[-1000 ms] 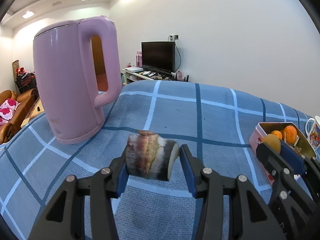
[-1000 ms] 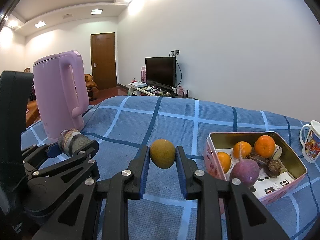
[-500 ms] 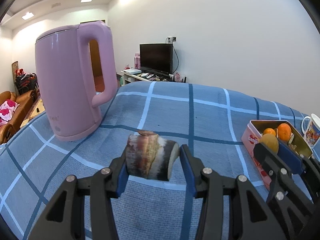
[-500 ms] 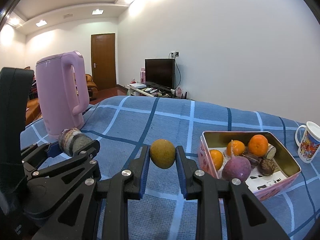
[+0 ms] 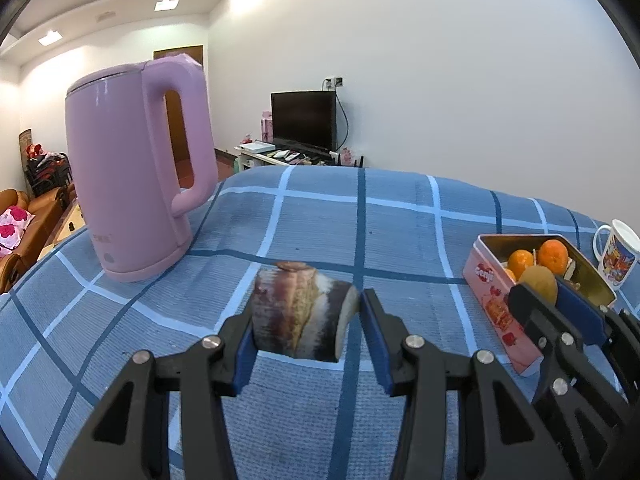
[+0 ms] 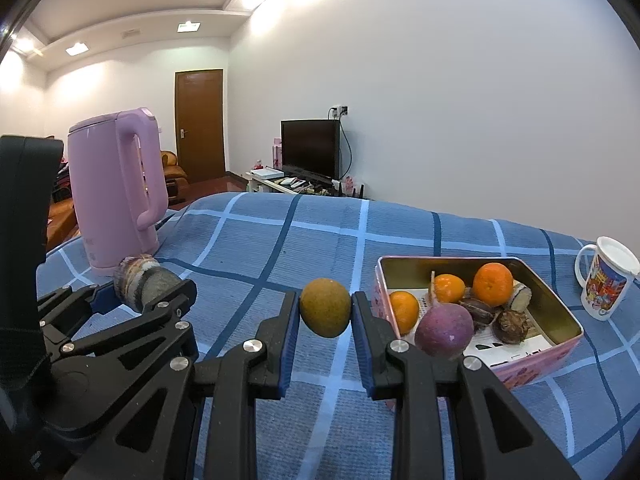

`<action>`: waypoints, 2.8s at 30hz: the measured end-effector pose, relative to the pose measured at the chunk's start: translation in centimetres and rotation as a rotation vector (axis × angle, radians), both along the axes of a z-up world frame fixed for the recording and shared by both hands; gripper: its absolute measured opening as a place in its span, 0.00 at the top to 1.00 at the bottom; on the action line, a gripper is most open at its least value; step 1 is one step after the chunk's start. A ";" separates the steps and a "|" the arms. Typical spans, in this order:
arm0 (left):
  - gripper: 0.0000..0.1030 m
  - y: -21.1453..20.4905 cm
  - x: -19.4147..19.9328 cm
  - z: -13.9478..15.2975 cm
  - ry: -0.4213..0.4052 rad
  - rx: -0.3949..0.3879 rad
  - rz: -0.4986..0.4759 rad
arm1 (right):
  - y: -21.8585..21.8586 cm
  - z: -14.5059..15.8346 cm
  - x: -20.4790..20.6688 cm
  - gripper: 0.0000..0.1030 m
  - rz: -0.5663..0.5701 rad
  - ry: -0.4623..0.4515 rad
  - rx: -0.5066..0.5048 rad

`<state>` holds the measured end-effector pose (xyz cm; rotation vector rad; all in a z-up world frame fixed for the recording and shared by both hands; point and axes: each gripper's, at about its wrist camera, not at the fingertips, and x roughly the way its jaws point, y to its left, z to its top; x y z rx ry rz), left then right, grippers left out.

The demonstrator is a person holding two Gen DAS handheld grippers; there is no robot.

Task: Organize fruits
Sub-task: 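Lift the lime and taro piece and carry both toward the pink tin, then lower the lime and taro piece over the pink tin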

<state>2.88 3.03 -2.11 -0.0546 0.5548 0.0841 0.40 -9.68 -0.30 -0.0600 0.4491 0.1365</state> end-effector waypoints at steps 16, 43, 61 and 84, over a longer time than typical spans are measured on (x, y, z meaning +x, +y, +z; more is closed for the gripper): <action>0.52 -1.4 -1.2 0.2 -0.011 0.001 -0.024 | -1.1 0.1 -1.3 0.73 -0.007 -0.012 -0.002; 0.52 -4.7 -3.2 0.5 -0.041 0.009 -0.061 | -4.5 0.3 -3.8 0.73 -0.052 -0.039 -0.006; 0.52 -8.8 -4.1 0.7 -0.049 0.022 -0.132 | -8.0 0.4 -4.5 0.73 -0.094 -0.055 -0.019; 0.52 -15.1 -3.5 0.6 -0.006 0.016 -0.243 | -15.7 0.4 -4.4 0.73 -0.213 -0.061 -0.051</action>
